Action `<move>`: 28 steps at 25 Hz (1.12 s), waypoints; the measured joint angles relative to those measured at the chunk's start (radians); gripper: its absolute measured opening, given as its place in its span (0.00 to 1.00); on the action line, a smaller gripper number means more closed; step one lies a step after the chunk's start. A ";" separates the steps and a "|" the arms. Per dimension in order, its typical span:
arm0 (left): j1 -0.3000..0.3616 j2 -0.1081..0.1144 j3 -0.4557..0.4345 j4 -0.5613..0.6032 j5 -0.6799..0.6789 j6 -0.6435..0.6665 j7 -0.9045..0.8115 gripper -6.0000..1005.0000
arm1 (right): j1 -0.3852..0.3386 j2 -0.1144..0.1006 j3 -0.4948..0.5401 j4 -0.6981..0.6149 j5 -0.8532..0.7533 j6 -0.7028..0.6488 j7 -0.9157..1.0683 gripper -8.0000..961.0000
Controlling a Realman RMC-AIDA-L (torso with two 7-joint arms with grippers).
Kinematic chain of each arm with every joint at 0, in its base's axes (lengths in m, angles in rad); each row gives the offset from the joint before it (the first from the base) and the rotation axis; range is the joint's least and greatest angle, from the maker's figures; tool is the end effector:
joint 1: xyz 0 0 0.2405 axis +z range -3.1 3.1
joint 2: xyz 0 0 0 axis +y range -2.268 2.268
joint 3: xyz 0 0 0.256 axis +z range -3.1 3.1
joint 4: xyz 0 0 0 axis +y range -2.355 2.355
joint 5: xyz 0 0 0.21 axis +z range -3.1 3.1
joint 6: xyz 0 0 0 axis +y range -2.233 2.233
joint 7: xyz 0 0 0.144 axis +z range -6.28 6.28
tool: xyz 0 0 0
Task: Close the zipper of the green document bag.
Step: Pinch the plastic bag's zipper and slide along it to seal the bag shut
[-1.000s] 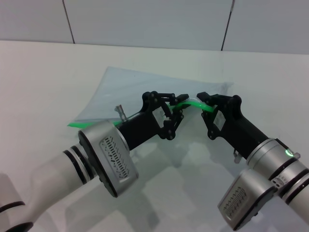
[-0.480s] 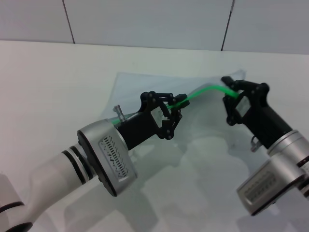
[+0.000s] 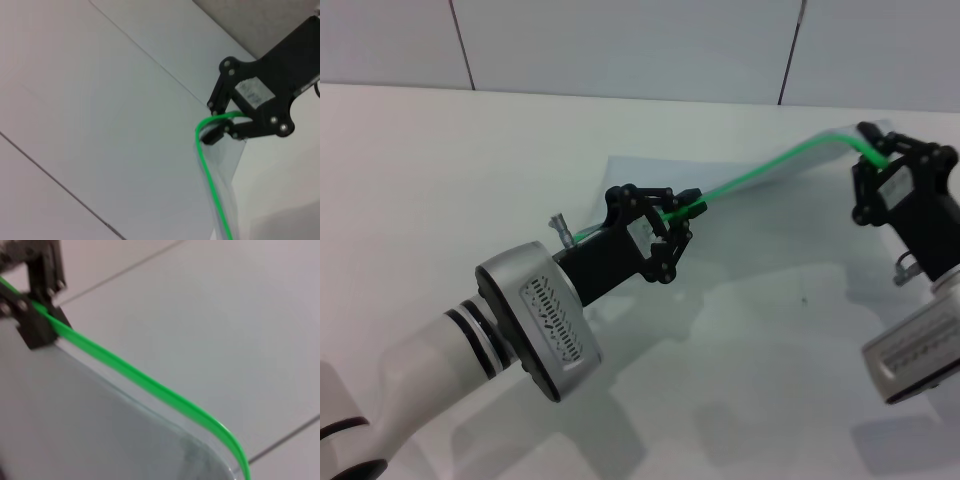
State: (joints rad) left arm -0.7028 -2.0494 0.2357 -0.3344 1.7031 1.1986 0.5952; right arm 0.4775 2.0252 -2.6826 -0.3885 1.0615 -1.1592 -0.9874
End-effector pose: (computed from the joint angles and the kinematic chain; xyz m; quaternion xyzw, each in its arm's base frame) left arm -0.2232 0.3271 -0.1052 -0.8493 0.2140 -0.1789 0.4482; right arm 0.2659 0.3342 -0.0536 -0.7501 -0.2231 0.0443 0.6210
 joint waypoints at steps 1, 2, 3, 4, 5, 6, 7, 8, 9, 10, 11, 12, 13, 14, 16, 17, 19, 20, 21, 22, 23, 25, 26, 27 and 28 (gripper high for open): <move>0.000 0.000 -0.002 0.000 0.000 0.000 0.000 0.09 | 0.000 0.000 0.005 0.010 0.000 -0.010 0.019 0.06; 0.000 -0.001 -0.002 0.000 0.000 0.000 0.000 0.09 | -0.001 -0.001 0.011 0.019 0.000 -0.025 0.040 0.06; 0.000 -0.001 -0.002 0.000 0.000 0.000 0.000 0.09 | -0.002 -0.001 0.017 0.028 0.000 -0.041 0.060 0.06; 0.000 -0.001 -0.003 0.000 0.000 0.001 0.000 0.09 | -0.005 -0.001 0.023 0.034 0.000 -0.054 0.077 0.06; 0.000 -0.001 -0.003 0.000 0.000 0.001 0.000 0.09 | -0.006 0.000 0.030 0.038 0.000 -0.064 0.090 0.06; 0.001 -0.001 -0.003 0.000 0.000 0.001 0.000 0.09 | -0.008 0.000 0.039 0.042 0.001 -0.069 0.101 0.06; 0.002 -0.001 -0.003 0.000 0.000 0.001 0.000 0.09 | -0.010 0.000 0.055 0.044 0.001 -0.072 0.106 0.06; 0.003 -0.001 -0.006 0.000 0.000 0.001 0.000 0.09 | -0.012 0.000 0.068 0.045 0.001 -0.073 0.108 0.06; 0.005 -0.001 -0.009 0.000 0.000 0.001 0.000 0.09 | -0.015 0.001 0.081 0.045 0.001 -0.074 0.108 0.06; 0.007 -0.001 -0.013 0.000 0.000 0.001 0.000 0.09 | -0.018 0.001 0.093 0.045 0.001 -0.075 0.108 0.06; 0.008 -0.001 -0.017 0.001 0.000 0.001 0.000 0.09 | -0.021 0.001 0.104 0.045 0.001 -0.077 0.108 0.06; 0.009 -0.001 -0.021 0.001 0.000 0.001 0.000 0.09 | -0.023 0.001 0.111 0.045 0.002 -0.079 0.108 0.06; 0.011 -0.001 -0.024 0.001 0.000 0.002 0.000 0.09 | -0.026 0.001 0.119 0.046 0.002 -0.081 0.108 0.06; 0.012 -0.001 -0.025 0.002 0.000 0.004 0.000 0.09 | -0.027 0.001 0.126 0.046 0.002 -0.082 0.109 0.06; 0.014 -0.001 -0.028 0.003 0.000 0.006 0.000 0.09 | -0.029 0.001 0.142 0.049 0.002 -0.082 0.109 0.06; 0.014 -0.001 -0.028 0.004 0.000 0.007 0.000 0.09 | -0.029 0.001 0.150 0.053 0.002 -0.083 0.109 0.06; 0.014 -0.001 -0.028 0.004 -0.001 0.008 0.000 0.09 | -0.029 0.001 0.160 0.056 0.002 -0.084 0.109 0.06; 0.014 0.000 -0.028 0.004 -0.001 0.008 0.000 0.09 | -0.029 0.001 0.164 0.057 0.002 -0.085 0.109 0.06; 0.014 0.000 -0.027 0.005 -0.003 0.008 0.000 0.09 | -0.030 0.001 0.166 0.057 0.002 -0.088 0.109 0.06; 0.014 0.000 -0.027 0.005 -0.008 0.008 0.000 0.09 | -0.031 0.002 0.168 0.057 0.002 -0.096 0.109 0.06; 0.014 0.000 -0.027 0.005 -0.008 0.008 0.000 0.09 | -0.031 0.002 0.168 0.057 0.002 -0.096 0.109 0.06; 0.014 -0.001 -0.027 0.005 -0.009 0.008 0.001 0.09 | -0.032 0.002 0.171 0.057 0.002 -0.103 0.109 0.06; 0.014 -0.001 -0.027 0.005 -0.009 0.008 0.001 0.09 | -0.033 0.003 0.173 0.057 0.002 -0.104 0.108 0.06; 0.013 -0.001 -0.027 0.005 -0.009 0.008 0.001 0.09 | -0.033 0.003 0.174 0.057 0.002 -0.104 0.108 0.06; 0.013 -0.001 -0.027 0.005 -0.010 0.008 0.002 0.09 | -0.032 0.003 0.174 0.057 0.002 -0.104 0.107 0.06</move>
State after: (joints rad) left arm -0.6902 -2.0503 0.2086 -0.3296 1.6936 1.2065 0.5967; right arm 0.4451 2.0285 -2.5082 -0.3312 1.0631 -1.2628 -0.8807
